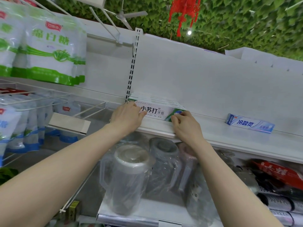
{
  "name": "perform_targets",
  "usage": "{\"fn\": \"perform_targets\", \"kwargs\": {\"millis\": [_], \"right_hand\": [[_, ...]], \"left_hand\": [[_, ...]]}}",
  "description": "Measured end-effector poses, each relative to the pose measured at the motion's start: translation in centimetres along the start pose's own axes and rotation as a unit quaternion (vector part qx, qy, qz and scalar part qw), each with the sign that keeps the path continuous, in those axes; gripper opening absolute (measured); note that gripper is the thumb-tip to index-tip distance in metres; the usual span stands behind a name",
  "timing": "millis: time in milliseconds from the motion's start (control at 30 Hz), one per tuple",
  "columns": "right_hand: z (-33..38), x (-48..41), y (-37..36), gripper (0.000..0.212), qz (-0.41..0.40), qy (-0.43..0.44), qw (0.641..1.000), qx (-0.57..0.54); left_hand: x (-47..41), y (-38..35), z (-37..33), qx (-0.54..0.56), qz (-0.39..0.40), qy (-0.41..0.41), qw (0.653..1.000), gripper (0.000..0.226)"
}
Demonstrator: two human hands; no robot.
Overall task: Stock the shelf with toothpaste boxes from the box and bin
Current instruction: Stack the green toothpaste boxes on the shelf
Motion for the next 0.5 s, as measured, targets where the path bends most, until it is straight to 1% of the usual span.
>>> {"fn": "perform_targets", "kwargs": {"millis": [100,167,333,400,467,500], "right_hand": [[0.4,0.6,0.3,0.035,-0.003,-0.012,1.000,-0.008],[0.9,1.0,0.4,0.034,-0.023,-0.013,1.000,-0.011],[2.8,3.6,0.9,0.026,-0.150,0.034,0.987,-0.034],[3.9,5.1,0.9,0.028,-0.180,0.052,0.982,-0.030],[5.0,6.6,0.5,0.031,-0.196,0.060,0.978,-0.029],[5.5,7.6,0.2,0.032,-0.200,0.062,0.977,-0.033]], "left_hand": [[0.3,0.0,0.3,0.026,0.003,-0.006,1.000,0.046],[0.8,0.1,0.4,0.038,-0.009,-0.025,0.999,0.043],[3.8,1.0,0.2,0.116,-0.083,-0.081,0.986,0.028],[5.8,1.4,0.1,0.133,-0.118,-0.113,0.978,0.020],[7.6,1.8,0.2,0.140,-0.153,-0.139,0.968,0.015],[8.7,1.9,0.4,0.143,-0.159,-0.148,0.966,0.014]]}}
Point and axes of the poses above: each hand's wrist, its own x-axis away from the middle knuckle, its own y-axis out of the back of the hand, z = x × y, the point moved 3 cm from there along -x, towards the middle knuckle, and after that the axes turned 7 degrees about y, right-handed, at the moved point
